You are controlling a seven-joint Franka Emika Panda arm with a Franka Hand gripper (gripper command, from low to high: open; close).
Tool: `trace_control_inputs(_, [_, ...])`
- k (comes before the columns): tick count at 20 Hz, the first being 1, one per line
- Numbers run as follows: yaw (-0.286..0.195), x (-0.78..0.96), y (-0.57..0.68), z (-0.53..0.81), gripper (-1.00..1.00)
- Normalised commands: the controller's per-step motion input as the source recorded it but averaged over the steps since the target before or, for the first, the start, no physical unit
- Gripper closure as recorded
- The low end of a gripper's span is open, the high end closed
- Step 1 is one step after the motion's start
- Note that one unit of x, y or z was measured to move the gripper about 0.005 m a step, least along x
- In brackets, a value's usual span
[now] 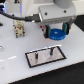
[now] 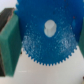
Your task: Insert the blue gear onto the right peg, followed by the red gear
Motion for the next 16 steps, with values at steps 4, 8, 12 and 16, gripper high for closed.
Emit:
trace_control_inputs(4, [0.000,0.51,-0.16,0.00,1.00])
trace_control_inputs(8, [0.000,0.28,-0.17,-0.05,1.00])
trace_control_inputs(12, [0.000,0.18,-0.13,-0.10,1.00])
trace_control_inputs(16, [0.000,0.16,-0.09,-0.14,1.00])
